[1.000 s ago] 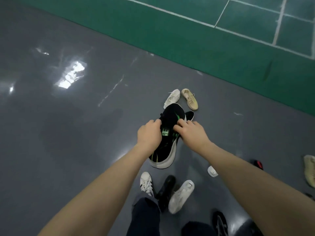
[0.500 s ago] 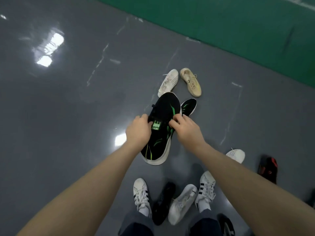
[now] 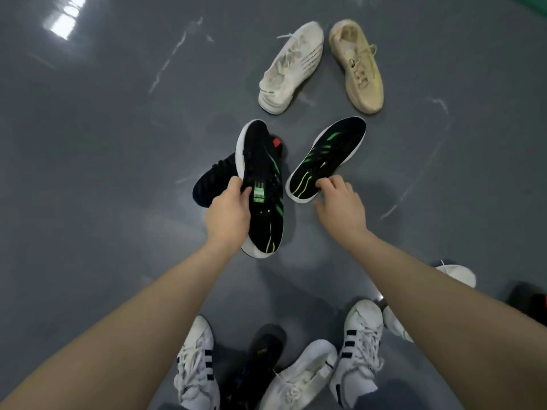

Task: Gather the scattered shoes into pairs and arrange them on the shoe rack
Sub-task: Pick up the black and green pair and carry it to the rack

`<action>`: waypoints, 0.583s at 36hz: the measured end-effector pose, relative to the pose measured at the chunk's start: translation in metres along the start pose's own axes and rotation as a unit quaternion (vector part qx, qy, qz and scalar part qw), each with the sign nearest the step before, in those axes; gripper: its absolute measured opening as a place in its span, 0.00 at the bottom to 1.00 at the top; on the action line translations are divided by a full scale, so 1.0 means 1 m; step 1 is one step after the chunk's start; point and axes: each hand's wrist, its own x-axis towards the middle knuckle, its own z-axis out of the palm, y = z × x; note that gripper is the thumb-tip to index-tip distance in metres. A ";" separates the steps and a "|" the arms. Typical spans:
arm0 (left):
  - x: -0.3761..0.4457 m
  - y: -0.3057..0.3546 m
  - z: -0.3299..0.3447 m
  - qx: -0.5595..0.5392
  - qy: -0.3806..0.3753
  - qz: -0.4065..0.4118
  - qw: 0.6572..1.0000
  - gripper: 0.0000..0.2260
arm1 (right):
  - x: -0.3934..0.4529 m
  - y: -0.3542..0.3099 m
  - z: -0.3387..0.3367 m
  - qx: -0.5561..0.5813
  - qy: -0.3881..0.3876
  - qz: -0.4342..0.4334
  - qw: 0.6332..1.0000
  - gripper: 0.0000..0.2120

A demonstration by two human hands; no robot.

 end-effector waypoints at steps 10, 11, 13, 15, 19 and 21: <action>0.030 -0.045 0.063 -0.047 0.035 0.004 0.998 0.09 | 0.066 0.009 0.077 0.018 -0.023 0.063 0.998 0.33; 0.030 -0.046 0.064 -0.046 0.038 0.003 0.998 0.09 | 0.069 0.008 0.079 0.015 -0.009 0.059 0.998 0.26; 0.028 -0.050 0.063 -0.047 0.038 0.007 0.998 0.09 | 0.069 0.006 0.083 -0.010 0.026 0.028 0.999 0.11; 0.024 -0.050 0.060 -0.047 0.034 0.012 0.998 0.09 | 0.064 0.003 0.086 -0.038 0.032 -0.013 0.999 0.03; 0.012 -0.043 0.045 -0.035 0.019 0.003 0.999 0.10 | 0.047 -0.004 0.071 -0.026 0.008 -0.031 0.999 0.12; 0.004 -0.038 0.035 -0.030 0.012 0.002 0.999 0.10 | 0.040 -0.006 0.058 -0.031 0.005 -0.032 0.999 0.11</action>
